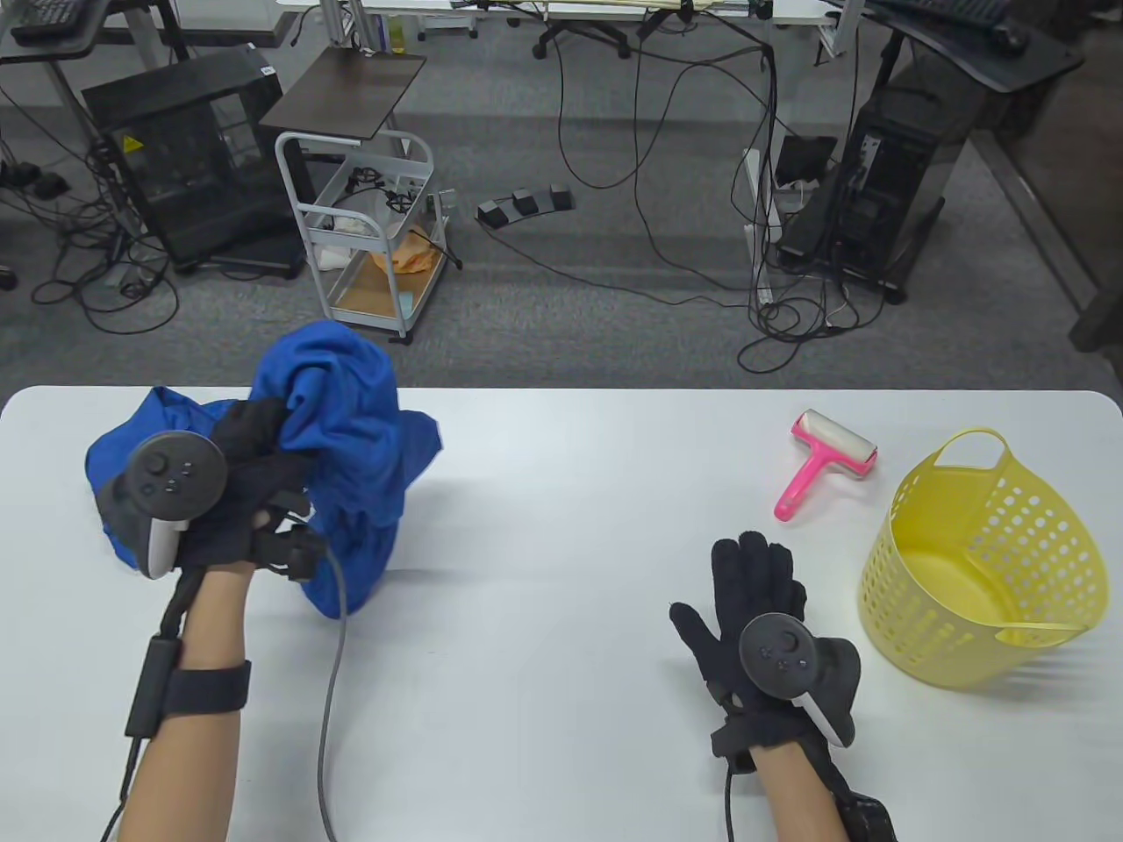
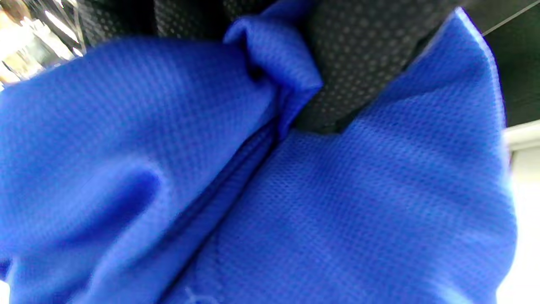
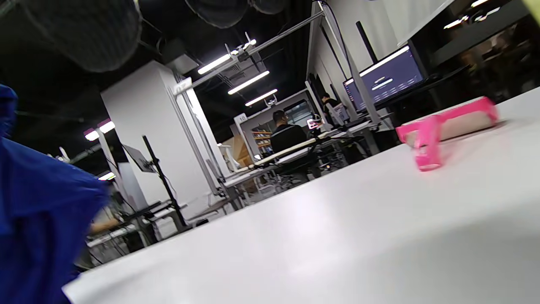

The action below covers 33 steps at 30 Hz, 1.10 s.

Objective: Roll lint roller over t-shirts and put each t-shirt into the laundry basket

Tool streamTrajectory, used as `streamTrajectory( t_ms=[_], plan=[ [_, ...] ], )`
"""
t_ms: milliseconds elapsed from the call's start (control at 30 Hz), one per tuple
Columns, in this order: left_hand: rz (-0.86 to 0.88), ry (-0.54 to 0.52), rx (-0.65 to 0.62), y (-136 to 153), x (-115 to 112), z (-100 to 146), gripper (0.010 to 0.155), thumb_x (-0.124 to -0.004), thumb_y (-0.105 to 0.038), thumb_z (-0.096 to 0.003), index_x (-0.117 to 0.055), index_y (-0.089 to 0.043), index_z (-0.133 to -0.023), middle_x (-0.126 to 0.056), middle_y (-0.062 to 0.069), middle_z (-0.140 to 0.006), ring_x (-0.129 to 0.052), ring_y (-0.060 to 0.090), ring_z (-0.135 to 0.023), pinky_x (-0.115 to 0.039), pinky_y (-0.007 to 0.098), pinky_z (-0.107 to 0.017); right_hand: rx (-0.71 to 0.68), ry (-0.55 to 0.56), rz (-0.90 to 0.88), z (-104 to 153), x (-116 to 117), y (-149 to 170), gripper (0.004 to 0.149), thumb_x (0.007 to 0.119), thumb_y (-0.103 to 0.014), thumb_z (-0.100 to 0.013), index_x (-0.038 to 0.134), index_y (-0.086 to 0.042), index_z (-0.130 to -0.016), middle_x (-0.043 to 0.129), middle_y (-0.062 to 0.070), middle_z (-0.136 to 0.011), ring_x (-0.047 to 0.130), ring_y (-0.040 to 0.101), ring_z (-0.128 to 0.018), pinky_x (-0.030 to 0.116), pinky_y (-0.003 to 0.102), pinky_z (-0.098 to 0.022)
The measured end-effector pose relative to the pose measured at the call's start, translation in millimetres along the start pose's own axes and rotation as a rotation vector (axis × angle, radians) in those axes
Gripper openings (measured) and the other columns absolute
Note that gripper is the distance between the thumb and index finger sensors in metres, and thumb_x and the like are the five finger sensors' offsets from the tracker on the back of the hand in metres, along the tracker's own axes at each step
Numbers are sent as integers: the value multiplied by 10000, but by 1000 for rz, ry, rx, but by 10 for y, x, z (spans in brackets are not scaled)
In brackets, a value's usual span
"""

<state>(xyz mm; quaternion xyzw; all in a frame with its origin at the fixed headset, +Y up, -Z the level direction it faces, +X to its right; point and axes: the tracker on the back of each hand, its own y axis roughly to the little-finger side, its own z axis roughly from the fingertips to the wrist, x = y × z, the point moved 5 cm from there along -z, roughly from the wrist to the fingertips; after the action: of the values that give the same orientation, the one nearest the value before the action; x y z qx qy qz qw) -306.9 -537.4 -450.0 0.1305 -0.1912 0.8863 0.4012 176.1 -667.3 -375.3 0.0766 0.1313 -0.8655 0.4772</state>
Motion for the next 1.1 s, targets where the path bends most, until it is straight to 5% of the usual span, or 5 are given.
streamTrajectory(
  t_ms=[333, 500, 800, 967, 1100],
  plan=[
    [-85, 180, -184, -1175, -631, 392, 349, -968, -362, -418, -773, -357, -708, -771, 40, -710, -930, 228, -601, -765, 520, -676, -240, -253, -421, -492, 142, -1301, 876, 604, -663, -464, 126, -278, -1089, 89, 123, -1188, 229, 429, -1068, 371, 637, -745],
    [-86, 219, -349, -1689, -731, 623, 372, -967, -328, -430, -749, -354, -731, -750, 41, -730, -920, 231, -638, -750, 532, -697, -203, -277, -690, -619, 212, -1554, 988, 610, -728, -423, 133, -171, -1085, 384, 219, -1157, 665, 460, -949, 594, 665, -669],
    [-67, 375, -153, -1245, -706, 254, 1192, -875, -602, -387, 102, -309, -1004, -82, 121, -1107, -587, 346, -1014, -531, 575, -785, -417, -232, -941, -856, -323, -1660, 476, 709, -367, -535, 562, -413, -986, 753, 55, -1018, 850, 322, -794, 736, 518, -620],
    [96, 306, -150, -1010, -718, 155, 433, -805, -502, -482, -787, -383, -898, -710, -40, -1013, -760, 294, -945, -559, 598, -758, -430, -327, -1052, -936, -436, -1672, 464, 704, -397, -541, 602, -373, -993, 783, 103, -986, 864, 352, -761, 730, 545, -600],
    [118, 173, -73, -884, -382, 88, 417, -760, -470, -487, -783, -350, -886, -734, -4, -1005, -801, 322, -930, -595, 607, -743, -317, -148, -808, -1037, -718, -1353, 463, 684, -456, -535, 614, -392, -988, 749, 78, -1029, 827, 357, -828, 701, 563, -634]
  ],
)
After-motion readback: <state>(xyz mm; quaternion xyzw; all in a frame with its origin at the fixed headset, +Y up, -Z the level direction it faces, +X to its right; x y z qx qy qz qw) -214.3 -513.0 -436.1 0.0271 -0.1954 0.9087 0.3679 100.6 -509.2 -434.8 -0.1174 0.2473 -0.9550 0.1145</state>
